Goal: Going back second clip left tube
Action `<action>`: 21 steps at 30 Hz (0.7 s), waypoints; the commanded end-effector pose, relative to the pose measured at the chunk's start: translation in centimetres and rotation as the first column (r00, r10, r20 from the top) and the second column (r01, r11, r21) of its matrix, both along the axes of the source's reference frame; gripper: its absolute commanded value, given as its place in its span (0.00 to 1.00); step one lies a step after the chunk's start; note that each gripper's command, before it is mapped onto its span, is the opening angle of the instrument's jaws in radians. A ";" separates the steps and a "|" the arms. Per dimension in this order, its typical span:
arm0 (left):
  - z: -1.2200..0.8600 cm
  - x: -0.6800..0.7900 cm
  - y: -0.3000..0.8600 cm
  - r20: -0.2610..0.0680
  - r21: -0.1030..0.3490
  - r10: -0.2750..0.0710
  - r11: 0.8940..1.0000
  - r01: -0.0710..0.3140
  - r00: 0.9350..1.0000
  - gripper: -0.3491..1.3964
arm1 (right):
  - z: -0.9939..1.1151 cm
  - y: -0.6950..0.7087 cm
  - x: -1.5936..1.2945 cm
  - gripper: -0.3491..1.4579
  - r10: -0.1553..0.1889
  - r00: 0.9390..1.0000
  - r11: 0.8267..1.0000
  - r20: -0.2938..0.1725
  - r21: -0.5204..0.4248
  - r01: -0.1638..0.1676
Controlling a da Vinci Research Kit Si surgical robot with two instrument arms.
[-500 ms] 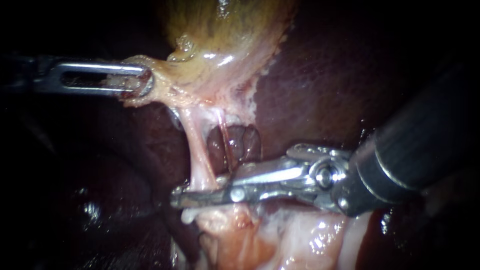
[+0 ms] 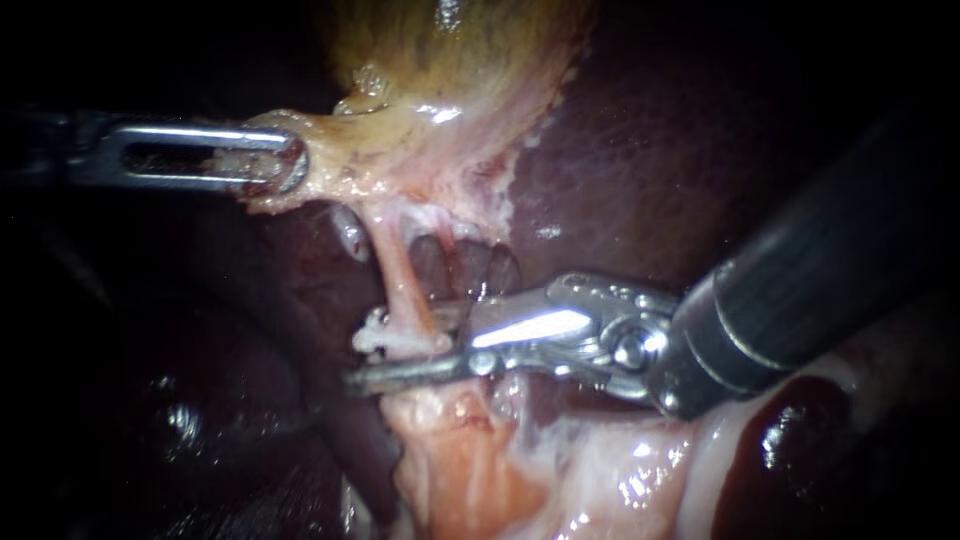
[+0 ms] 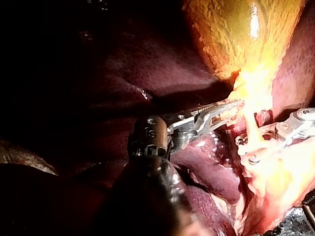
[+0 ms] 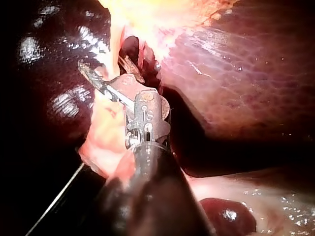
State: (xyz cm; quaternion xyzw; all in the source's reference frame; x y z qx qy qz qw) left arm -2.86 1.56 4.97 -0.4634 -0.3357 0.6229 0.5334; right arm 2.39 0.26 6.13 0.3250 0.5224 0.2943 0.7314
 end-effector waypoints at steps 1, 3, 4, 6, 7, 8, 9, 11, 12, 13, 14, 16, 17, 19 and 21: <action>0.00 0.00 0.00 -0.001 0.000 0.000 1.000 0.000 1.000 0.00 | 0.02 0.02 -0.04 0.47 0.002 1.000 1.000 0.003 -0.011 -0.002; 0.01 0.00 0.00 -0.001 -0.001 0.000 1.000 0.000 1.000 0.00 | 0.04 0.04 -0.10 0.47 0.002 1.000 0.999 0.003 -0.040 -0.002; 0.01 0.00 -0.01 -0.001 -0.001 0.000 1.000 0.000 1.000 0.00 | 0.04 0.05 -0.13 0.47 -0.001 1.000 0.998 0.002 -0.057 0.001; 0.01 0.01 -0.01 -0.001 -0.001 0.000 1.000 0.000 1.000 0.00 | 0.03 0.05 -0.21 0.47 -0.012 1.000 0.995 -0.004 -0.096 0.012; 0.01 0.01 -0.01 -0.001 -0.001 0.000 1.000 0.000 1.000 0.00 | 0.01 0.05 -0.25 0.47 -0.019 1.000 0.993 -0.008 -0.113 0.018; 0.01 0.01 -0.01 -0.001 -0.001 0.000 1.000 0.000 1.000 0.00 | -0.01 0.03 -0.30 0.47 -0.026 1.000 0.990 -0.011 -0.135 0.024; 0.01 0.02 -0.01 -0.001 -0.001 0.000 1.000 0.000 1.000 0.00 | -0.04 0.01 -0.38 0.47 -0.044 0.999 0.987 -0.021 -0.155 0.040; 0.00 0.03 -0.01 0.000 -0.001 0.001 1.000 -0.001 1.000 0.00 | -0.09 -0.01 -0.54 0.47 -0.068 0.997 0.980 -0.033 -0.191 0.060; 0.00 0.03 -0.01 0.000 -0.001 0.001 1.000 -0.001 1.000 0.00 | -0.13 -0.02 -0.63 0.47 -0.075 0.997 0.977 -0.037 -0.201 0.066; 0.00 0.04 -0.01 0.000 -0.001 0.001 1.000 -0.001 1.000 0.00 | -0.17 -0.02 -0.76 0.47 -0.086 0.995 0.972 -0.043 -0.221 0.075; 0.00 0.04 -0.01 0.000 -0.001 0.001 1.000 -0.001 1.000 0.00 | -0.21 -0.01 -0.86 0.47 -0.093 0.995 0.970 -0.047 -0.230 0.080; 0.00 0.04 -0.01 0.000 -0.001 0.002 1.000 -0.002 1.000 0.00 | -0.27 0.02 -1.10 0.47 -0.112 0.992 0.957 -0.059 -0.275 0.092; 0.00 0.04 -0.01 0.000 -0.001 0.002 1.000 -0.002 1.000 0.00 | -0.30 0.04 -1.20 0.47 -0.116 0.992 0.954 -0.054 -0.285 0.096; 0.00 0.04 -0.01 0.000 -0.001 0.001 1.000 -0.001 1.000 0.00 | -0.37 0.09 -1.42 0.47 -0.120 0.992 0.948 -0.035 -0.300 0.104; 0.00 0.04 -0.01 0.000 -0.001 0.001 1.000 -0.001 1.000 0.00 | -0.41 0.16 -1.57 0.47 -0.126 0.992 0.942 -0.023 -0.317 0.112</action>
